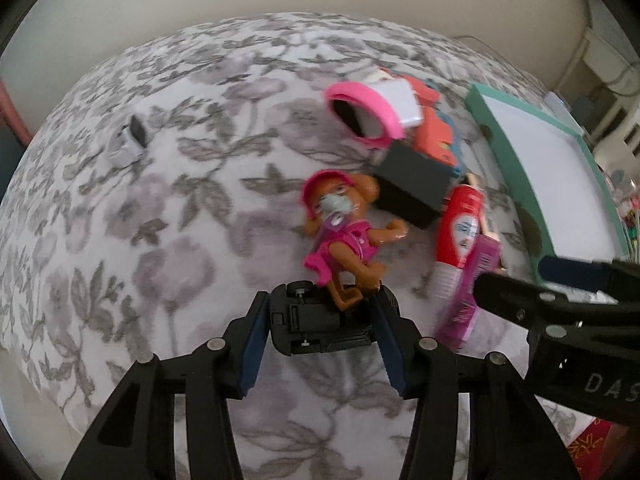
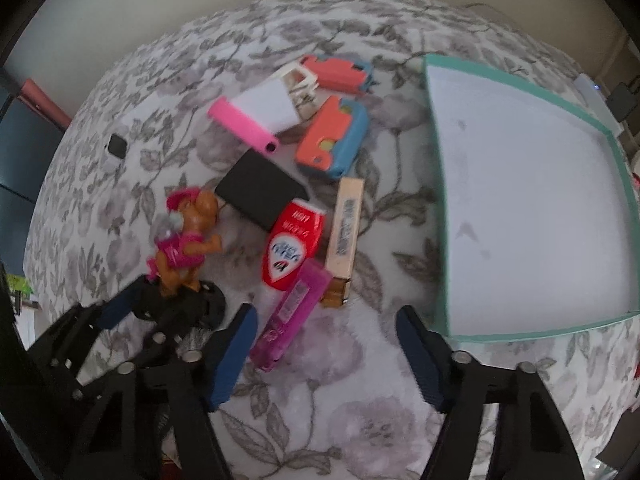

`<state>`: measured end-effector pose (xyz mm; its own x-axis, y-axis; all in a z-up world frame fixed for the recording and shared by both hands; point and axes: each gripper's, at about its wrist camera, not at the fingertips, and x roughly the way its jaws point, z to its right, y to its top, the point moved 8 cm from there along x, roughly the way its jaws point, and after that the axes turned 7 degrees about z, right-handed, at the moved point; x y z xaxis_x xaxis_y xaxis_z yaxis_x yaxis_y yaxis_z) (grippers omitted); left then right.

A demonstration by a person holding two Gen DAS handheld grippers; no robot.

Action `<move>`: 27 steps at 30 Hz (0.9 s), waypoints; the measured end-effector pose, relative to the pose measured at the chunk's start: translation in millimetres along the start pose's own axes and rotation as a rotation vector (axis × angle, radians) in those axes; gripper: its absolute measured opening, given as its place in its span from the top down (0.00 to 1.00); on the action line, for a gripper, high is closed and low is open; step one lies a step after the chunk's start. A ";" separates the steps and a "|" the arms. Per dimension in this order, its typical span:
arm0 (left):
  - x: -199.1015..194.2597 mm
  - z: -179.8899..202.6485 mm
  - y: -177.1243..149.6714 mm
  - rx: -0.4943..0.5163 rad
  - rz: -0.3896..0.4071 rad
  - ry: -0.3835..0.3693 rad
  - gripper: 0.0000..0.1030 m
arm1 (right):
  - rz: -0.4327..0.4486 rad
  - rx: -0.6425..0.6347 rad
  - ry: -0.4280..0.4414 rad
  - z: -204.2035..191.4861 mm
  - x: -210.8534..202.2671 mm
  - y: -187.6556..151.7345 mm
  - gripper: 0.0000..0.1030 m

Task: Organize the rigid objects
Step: 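Grasp the black toy car with the left tool while the right tool grasps the pink highlighter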

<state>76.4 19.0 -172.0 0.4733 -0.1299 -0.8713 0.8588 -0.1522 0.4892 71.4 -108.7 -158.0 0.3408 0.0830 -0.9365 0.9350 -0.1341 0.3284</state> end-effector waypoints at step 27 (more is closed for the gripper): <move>3.0 -20.0 -8.1 0.039 0.003 0.033 0.33 | -0.094 0.011 0.029 -3.2 26.1 -17.1 0.80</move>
<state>74.8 39.4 -179.3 0.4827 -0.0979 -0.8703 0.8493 -0.1904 0.4924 64.7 -101.1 -187.7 0.2545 0.1245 -0.9590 0.9619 -0.1348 0.2378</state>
